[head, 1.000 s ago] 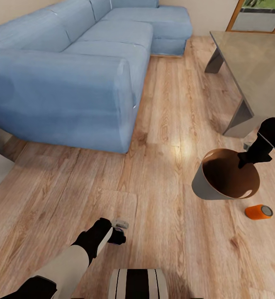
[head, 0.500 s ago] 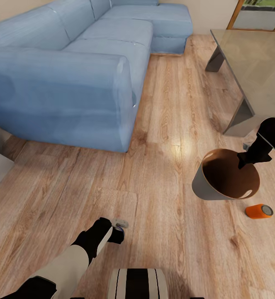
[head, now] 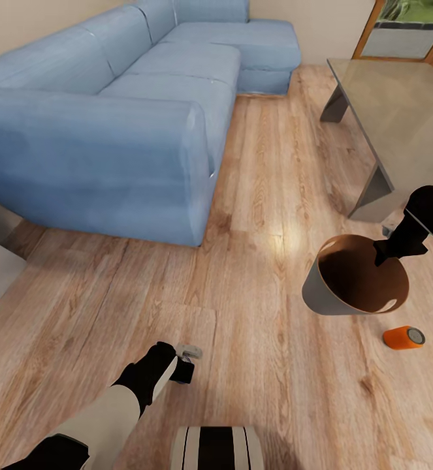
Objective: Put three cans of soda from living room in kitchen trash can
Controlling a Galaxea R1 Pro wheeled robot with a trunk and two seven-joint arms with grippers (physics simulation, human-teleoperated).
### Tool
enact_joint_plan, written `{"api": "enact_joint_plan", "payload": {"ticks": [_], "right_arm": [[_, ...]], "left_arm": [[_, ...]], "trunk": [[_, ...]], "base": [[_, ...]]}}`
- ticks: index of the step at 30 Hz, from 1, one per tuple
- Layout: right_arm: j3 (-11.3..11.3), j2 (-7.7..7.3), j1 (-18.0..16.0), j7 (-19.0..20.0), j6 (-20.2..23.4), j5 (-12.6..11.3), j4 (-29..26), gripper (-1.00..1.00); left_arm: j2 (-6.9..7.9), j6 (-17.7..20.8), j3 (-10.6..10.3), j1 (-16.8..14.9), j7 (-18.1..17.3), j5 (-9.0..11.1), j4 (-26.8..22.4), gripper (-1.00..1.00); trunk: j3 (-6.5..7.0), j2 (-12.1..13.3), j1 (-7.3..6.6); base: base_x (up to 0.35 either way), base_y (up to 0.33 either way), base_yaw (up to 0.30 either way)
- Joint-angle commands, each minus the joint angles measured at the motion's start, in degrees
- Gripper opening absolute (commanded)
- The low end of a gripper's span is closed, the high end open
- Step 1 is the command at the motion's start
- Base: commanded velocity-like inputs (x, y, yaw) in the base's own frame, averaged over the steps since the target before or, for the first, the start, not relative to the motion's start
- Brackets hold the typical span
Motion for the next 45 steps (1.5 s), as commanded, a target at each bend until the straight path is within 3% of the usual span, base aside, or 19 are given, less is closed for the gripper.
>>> {"api": "enact_joint_plan", "payload": {"ticks": [1,23,26,30,43,45], "right_arm": [[-0.49,0.0,0.03,0.04,0.23,-0.47,0.0,-1.0],[-0.51,0.19,1.18,0.09,0.23,-0.34,-0.05,-1.0],[1.61,1.14,0.21,0.98,0.18,0.2,-0.02,-1.0],[2.6,2.25,-1.06,1.92,0.11,1.41,-0.02,-1.0],[2.3,2.13,-1.59,1.93,0.23,1.93,0.0,-1.0],[2.53,2.76,-0.89,2.31,0.23,2.3,-0.51,-1.0]], "left_arm": [[0.0,0.0,0.0,0.0,0.01,-0.01,0.0,-1.0],[0.04,0.09,-0.01,0.0,-0.24,-0.02,0.0,-1.0],[0.13,0.12,0.28,-0.76,0.72,0.54,0.89,-1.0],[0.13,0.12,0.28,-0.76,0.96,0.54,0.89,-1.0],[0.13,0.13,0.28,-0.76,0.94,0.53,0.87,-1.0],[0.79,0.79,0.55,-0.78,0.29,-0.03,0.21,-1.0]], "trunk": [[0.19,0.42,-0.22],[4.14,9.24,-5.06],[4.12,9.22,-5.05],[4.12,9.22,-5.05],[4.12,9.22,-5.05],[4.12,9.22,-5.05]], "base": [[0.0,0.0,0.0],[0.0,0.0,0.0],[0.0,0.0,0.0],[0.0,0.0,0.0],[0.0,0.0,0.0],[0.0,0.0,0.0]]}}
